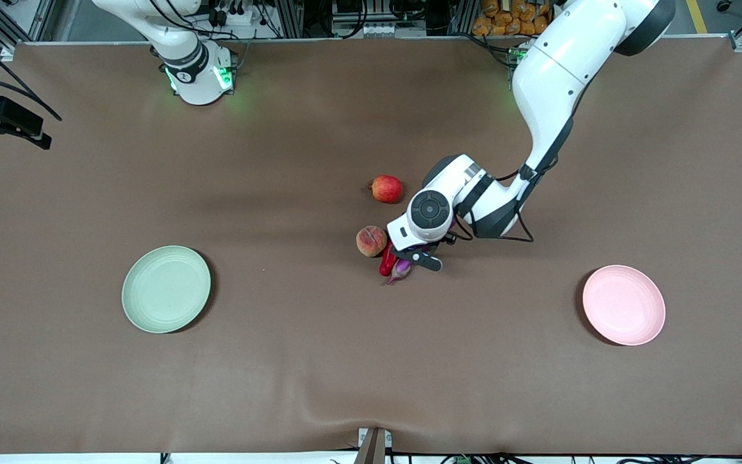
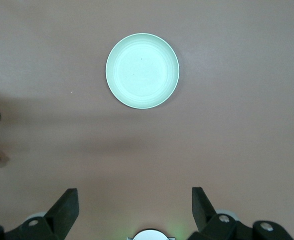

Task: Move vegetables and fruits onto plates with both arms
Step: 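Reach the left gripper to the purple eggplant and grasp it, then carry the eggplant with the left gripper onto the pink plate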

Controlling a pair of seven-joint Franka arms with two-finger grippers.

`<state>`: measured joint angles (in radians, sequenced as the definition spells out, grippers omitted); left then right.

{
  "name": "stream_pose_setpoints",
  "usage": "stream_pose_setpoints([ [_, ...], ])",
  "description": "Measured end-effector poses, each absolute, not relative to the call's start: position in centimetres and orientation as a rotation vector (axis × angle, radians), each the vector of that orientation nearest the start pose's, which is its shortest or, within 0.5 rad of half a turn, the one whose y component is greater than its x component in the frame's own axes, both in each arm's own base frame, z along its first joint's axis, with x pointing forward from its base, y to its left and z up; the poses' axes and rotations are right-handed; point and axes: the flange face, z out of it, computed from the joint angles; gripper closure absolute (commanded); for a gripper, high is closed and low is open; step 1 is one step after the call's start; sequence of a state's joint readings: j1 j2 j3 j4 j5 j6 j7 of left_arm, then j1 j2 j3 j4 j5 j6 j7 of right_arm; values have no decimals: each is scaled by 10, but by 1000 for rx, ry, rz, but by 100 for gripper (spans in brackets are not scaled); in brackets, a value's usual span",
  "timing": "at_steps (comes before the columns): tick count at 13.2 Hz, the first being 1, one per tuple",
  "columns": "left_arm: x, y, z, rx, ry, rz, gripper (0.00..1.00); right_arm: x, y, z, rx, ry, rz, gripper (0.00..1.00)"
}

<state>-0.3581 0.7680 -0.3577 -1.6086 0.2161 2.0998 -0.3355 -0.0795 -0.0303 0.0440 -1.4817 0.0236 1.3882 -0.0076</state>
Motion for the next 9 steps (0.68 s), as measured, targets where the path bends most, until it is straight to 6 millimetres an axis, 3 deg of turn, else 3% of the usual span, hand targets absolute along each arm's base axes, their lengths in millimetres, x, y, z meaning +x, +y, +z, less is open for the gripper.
stream_pose_setpoints([
  [1, 527, -408, 180, -3003, 698, 361, 100, 525, -16, 667, -3116, 41, 98, 0],
  [5, 538, -397, 184, -3010, 668, 352, 100, 525, -17, 666, -3116, 43, 101, 0],
  [7, 567, -360, 208, -3019, 564, 353, 100, 524, -19, 666, -3115, 48, 106, 0],
  [9, 602, -295, 258, -3021, 400, 362, 100, 524, -20, 666, -3115, 52, 107, 0],
])
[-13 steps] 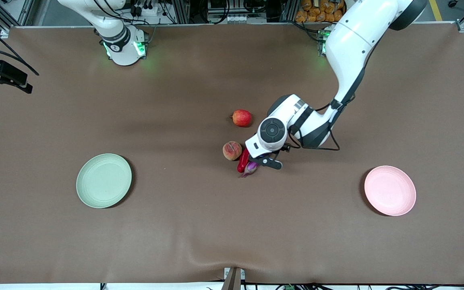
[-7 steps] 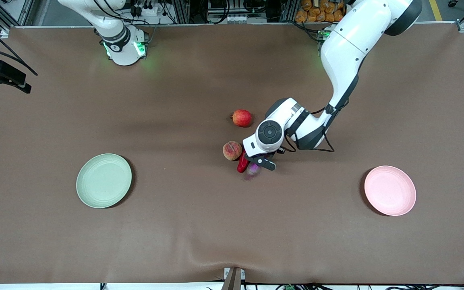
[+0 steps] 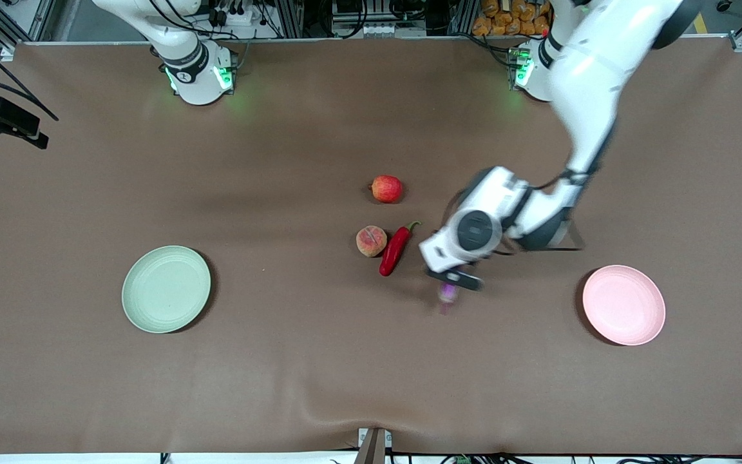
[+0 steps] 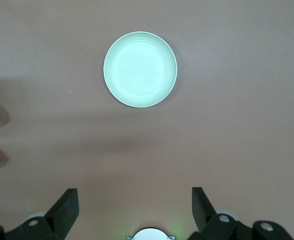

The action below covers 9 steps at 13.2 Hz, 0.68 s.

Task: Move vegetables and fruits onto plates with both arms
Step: 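Carry the eggplant with the left gripper onto the pink plate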

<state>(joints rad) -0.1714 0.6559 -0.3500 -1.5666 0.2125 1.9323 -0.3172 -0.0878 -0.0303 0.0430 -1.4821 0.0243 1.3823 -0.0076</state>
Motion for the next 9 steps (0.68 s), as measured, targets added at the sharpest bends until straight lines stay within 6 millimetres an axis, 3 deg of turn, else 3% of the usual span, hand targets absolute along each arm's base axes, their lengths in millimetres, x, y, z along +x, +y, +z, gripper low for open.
stream_pose_setpoints([
  [2, 628, -217, 305, -3027, 219, 360, 100, 524, -21, 666, -3115, 53, 108, 0],
  [4, 646, -137, 320, -3040, 55, 360, 100, 524, -21, 666, -3115, 54, 108, 0],
  [6, 655, -69, 309, -3057, -42, 386, 100, 525, -21, 665, -3114, 54, 113, 0],
  [9, 660, -8, 278, -3090, -80, 410, 100, 538, -17, 640, -3107, 40, 184, 0],
])
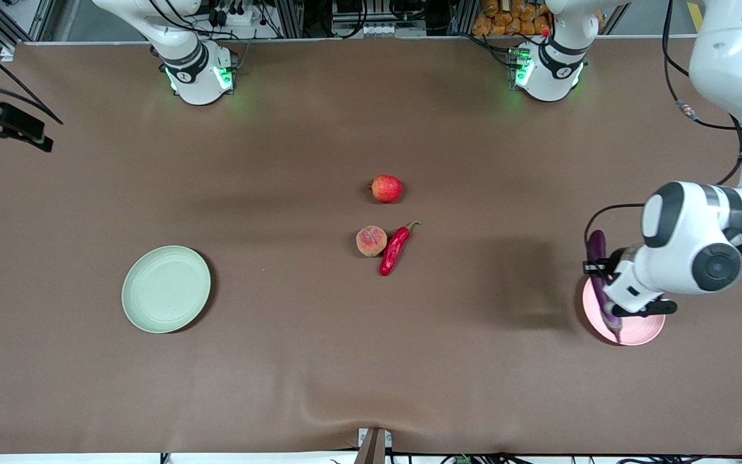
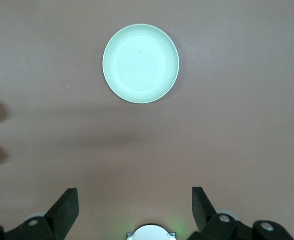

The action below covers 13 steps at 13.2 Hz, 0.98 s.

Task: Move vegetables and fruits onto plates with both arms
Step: 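Carry the eggplant with the left gripper onto the pink plate, then release the eggplant while the right gripper reaches toward the pomegranate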

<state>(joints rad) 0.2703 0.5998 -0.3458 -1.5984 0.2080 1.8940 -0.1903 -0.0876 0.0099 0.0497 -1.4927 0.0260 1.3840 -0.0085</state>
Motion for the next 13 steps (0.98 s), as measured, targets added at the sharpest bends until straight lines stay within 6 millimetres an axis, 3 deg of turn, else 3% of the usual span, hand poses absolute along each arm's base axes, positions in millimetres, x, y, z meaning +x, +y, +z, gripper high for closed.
stream_pose_setpoints([
  [3, 659, 38, 260, -3127, 73, 443, 100, 554, -1, 613, -3100, -12, 249, 0],
  [6, 654, 78, 252, -3149, 116, 462, 100, 575, 31, 580, -3096, -98, 288, 0],
  [9, 654, 88, 232, -3167, 112, 457, 100, 606, 61, 534, -3019, -131, 258, 0],
  [13, 657, 91, 217, -3185, 136, 425, 100, 635, 98, 465, -2892, 72, 329, 0],
])
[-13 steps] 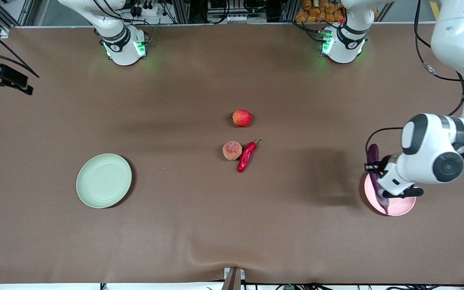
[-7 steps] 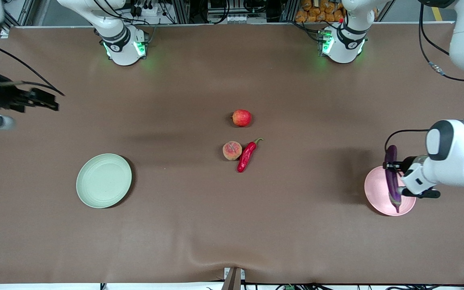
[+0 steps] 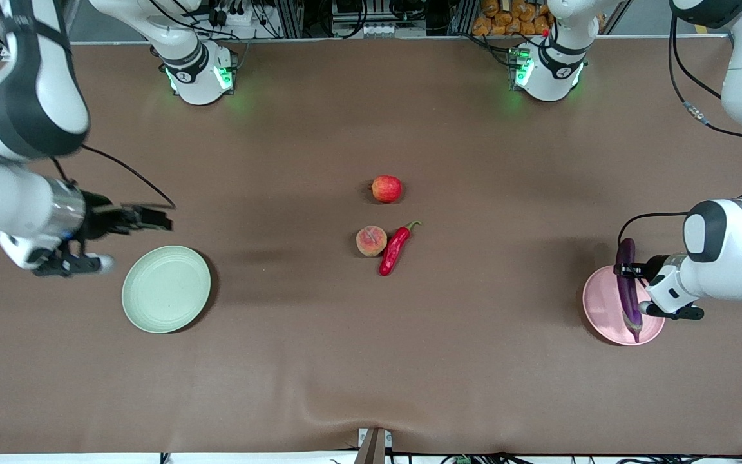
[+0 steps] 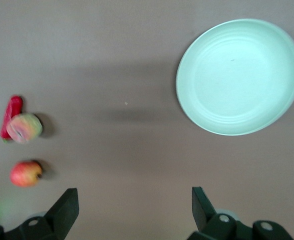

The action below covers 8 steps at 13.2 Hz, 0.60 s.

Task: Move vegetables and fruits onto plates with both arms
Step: 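Release the eggplant while the right gripper reaches toward the pomegranate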

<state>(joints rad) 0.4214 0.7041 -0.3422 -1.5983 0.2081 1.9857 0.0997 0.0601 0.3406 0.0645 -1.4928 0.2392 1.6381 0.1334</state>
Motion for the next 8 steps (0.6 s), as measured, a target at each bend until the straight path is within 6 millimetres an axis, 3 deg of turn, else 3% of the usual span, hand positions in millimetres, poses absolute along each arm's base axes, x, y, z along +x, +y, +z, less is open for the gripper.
stream_pose_setpoints([
  [2, 658, 94, 216, -3186, 168, 406, 100, 634, 145, 437, -2895, 178, 400, 0],
  [4, 658, 101, 214, -3185, 172, 399, 80, 626, 203, 410, -2914, 236, 448, 0],
  [5, 658, 103, 214, -3184, 167, 396, 50, 622, 230, 394, -2920, 309, 456, 0],
  [6, 658, 104, 214, -3184, 164, 393, 1, 619, 252, 379, -2910, 405, 459, 0],
  [8, 659, 105, 214, -3186, 162, 380, 0, 617, 289, 350, -2865, 602, 444, 0],
])
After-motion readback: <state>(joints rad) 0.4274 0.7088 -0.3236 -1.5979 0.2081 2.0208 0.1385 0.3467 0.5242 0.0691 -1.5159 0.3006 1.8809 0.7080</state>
